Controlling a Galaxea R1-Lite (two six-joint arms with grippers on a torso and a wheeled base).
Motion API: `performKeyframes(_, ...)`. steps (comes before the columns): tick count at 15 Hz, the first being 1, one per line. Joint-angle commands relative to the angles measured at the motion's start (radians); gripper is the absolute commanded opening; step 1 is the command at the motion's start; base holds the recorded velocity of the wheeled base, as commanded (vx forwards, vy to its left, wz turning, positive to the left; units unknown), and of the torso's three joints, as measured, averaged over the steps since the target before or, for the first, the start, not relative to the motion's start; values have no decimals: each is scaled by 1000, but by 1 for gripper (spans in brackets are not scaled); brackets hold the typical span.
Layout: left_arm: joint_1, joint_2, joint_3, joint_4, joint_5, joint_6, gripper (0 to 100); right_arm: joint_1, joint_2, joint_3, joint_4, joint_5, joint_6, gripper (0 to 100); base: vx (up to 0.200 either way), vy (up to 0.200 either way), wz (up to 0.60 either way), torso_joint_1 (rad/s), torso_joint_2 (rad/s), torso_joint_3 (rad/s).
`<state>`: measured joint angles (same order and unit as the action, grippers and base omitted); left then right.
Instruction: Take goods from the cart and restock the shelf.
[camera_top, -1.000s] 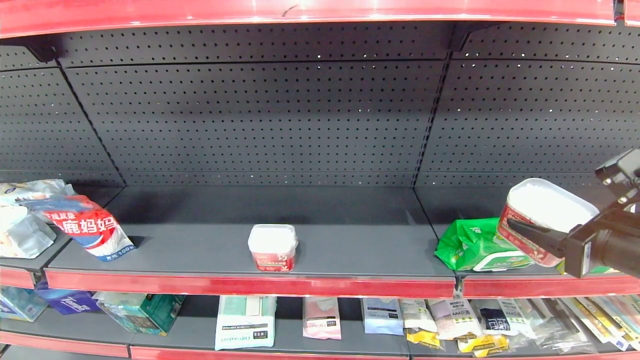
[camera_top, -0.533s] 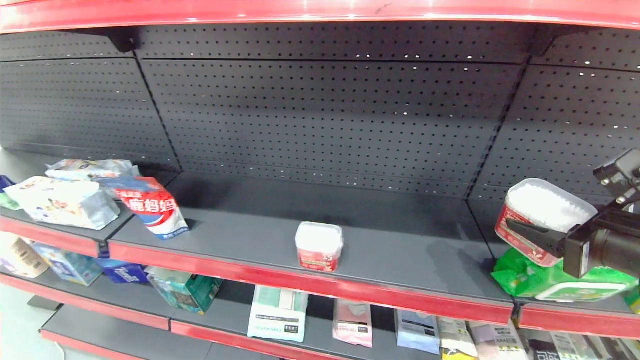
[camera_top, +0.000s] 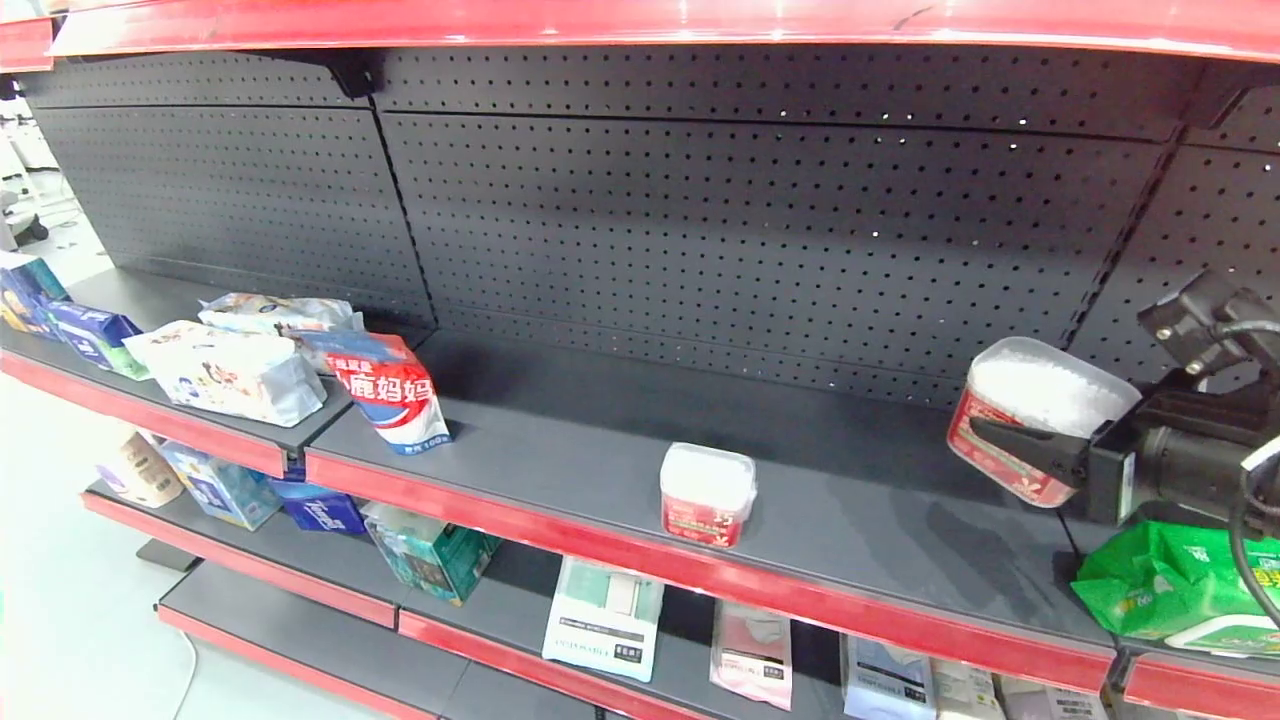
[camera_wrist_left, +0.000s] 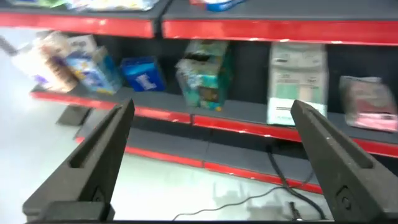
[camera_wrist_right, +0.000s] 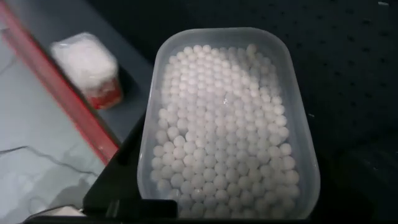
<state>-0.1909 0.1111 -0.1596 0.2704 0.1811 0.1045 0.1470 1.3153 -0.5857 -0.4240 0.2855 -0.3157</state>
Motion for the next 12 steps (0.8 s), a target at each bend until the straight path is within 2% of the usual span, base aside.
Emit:
performKeyframes(1,1,-11,5,-4,-32,6,100,17,94,-34,-2,49,-5,0,0,0,0,0,0,0)
performKeyframes(2,-1,-11,17,-22,-45,-12,100,29,151,-57,-4,69,-8,0,0,0,0,0,0,0)
performKeyframes(3,-1,-11,64,-111,-72,-69,100,32,186,-74,-15,73,-8,0,0,0,0,0,0,0)
performKeyframes(4,1,-11,97,-183,-77,-98,100,34,202,-78,-25,70,-8,0,0,0,0,0,0,0)
performKeyframes(5,8,-7,160,-326,-32,-126,100,46,232,-80,-73,63,-5,0,0,0,0,0,0,0)
performKeyframes(7,77,-10,155,-304,-5,-131,100,48,262,-82,-105,63,-5,0,0,0,0,0,0,0)
performKeyframes(9,77,-11,157,-309,-9,-161,100,48,272,-89,-105,64,-8,0,0,0,0,0,0,0)
performKeyframes(11,79,-8,155,-303,11,-195,100,54,280,-86,-107,76,3,0,0,0,0,0,0,0)
performKeyframes(12,88,-4,155,-300,15,-198,100,57,283,-83,-107,81,4,0,0,0,0,0,0,0)
